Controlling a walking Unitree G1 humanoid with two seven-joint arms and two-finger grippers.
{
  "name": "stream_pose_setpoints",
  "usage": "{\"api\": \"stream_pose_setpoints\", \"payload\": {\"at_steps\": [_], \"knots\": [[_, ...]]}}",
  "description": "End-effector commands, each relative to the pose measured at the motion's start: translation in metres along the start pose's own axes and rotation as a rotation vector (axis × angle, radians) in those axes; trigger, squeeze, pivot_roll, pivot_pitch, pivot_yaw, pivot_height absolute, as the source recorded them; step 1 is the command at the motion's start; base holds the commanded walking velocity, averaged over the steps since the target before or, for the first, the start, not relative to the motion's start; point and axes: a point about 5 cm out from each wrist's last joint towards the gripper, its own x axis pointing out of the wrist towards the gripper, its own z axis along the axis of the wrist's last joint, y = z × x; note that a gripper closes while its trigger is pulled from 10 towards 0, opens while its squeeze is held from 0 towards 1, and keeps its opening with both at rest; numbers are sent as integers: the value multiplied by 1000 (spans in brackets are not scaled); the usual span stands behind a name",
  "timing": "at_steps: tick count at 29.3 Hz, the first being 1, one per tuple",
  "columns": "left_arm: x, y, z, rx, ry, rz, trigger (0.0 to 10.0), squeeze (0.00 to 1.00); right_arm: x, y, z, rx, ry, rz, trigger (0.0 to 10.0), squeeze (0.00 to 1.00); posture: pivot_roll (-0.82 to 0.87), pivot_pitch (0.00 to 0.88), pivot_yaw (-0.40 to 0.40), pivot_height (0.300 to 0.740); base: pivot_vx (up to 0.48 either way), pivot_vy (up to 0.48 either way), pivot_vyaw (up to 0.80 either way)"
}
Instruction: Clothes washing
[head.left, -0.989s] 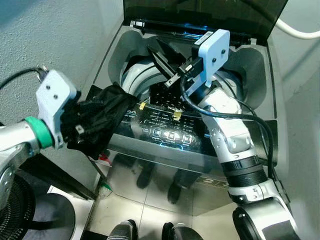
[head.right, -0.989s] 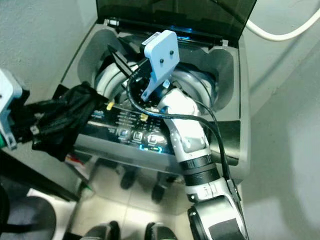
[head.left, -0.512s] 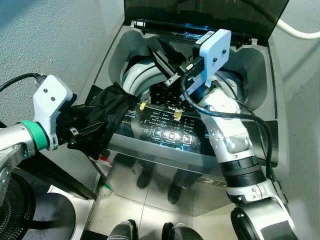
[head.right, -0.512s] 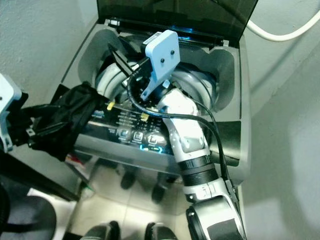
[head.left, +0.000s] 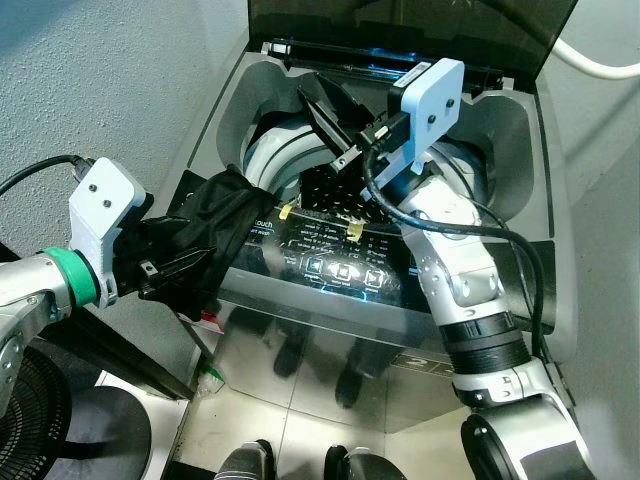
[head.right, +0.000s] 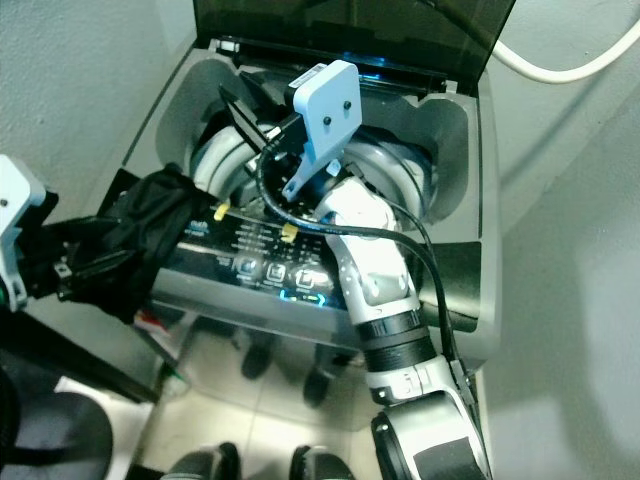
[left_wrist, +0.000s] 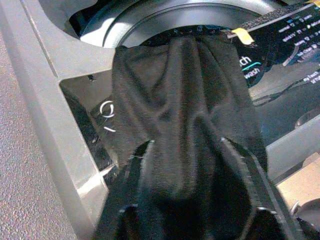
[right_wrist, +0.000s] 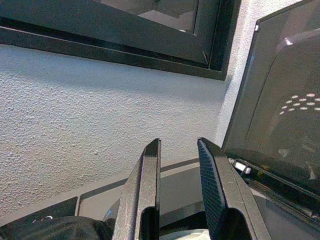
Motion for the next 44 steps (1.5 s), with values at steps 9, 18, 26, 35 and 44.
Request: {"api": "stream_pose_setpoints", "payload": {"at_steps": [9,18,26,35,44], "knots": [[2,-2,-14,-70,36,-27,0,0,2,0,3,8,-18,-3,10000,0,160,134,53,740,0,0,0],[3,2,-9,-56,12,-11,0,0,3,0,3,8,-20,-5,10000,0,159,135,53,740,0,0,0],[14,19,45,147,-189,23,10000,0,3,-1,4,7,-23,-7,10000,0,158,135,50,740,0,0,0],[47,26,116,297,-420,-6,10000,0,5,0,6,4,-32,-5,10000,0,154,130,45,740,0,0,0],[99,5,164,567,-555,-79,10000,0,9,-2,15,-7,-68,-11,10000,0,130,119,47,740,0,0,0]]}}
